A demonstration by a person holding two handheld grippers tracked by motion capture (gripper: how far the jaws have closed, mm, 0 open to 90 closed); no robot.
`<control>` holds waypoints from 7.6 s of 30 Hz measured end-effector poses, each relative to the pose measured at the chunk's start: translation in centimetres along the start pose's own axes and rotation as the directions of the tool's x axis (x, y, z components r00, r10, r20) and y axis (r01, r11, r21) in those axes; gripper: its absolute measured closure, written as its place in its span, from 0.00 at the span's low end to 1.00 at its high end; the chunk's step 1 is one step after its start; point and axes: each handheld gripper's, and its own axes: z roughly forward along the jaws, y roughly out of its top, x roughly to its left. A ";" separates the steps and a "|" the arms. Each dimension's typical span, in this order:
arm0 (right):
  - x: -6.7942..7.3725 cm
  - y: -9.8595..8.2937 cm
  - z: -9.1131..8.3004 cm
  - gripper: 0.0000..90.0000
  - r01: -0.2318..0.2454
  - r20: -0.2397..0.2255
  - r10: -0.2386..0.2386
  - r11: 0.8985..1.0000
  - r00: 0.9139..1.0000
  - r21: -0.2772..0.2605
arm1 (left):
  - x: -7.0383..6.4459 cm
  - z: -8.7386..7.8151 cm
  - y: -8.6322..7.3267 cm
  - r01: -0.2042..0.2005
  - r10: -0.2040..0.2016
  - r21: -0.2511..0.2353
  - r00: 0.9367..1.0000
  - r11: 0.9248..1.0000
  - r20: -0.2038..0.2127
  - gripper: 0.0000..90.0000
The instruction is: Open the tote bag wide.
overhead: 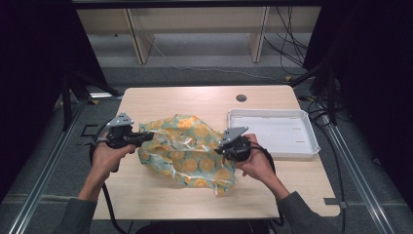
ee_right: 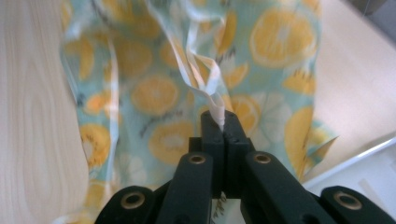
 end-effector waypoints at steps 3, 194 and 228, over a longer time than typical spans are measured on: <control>-1.5 2.0 -0.8 1.00 -0.037 -0.022 0.036 0.998 0.999 -0.043 | 0.9 0.0 -1.0 0.003 -0.001 0.042 1.000 0.999 -0.029 0.92; -4.6 8.4 8.6 0.30 -0.163 0.017 0.163 0.987 0.986 -0.016 | -8.3 -1.8 -12.4 0.088 -0.078 0.060 0.985 0.994 -0.154 0.21; -5.6 9.5 12.4 0.36 -0.099 -0.036 0.101 0.993 0.994 0.065 | -9.4 -1.6 -13.6 0.012 0.006 0.135 0.992 0.991 -0.129 0.21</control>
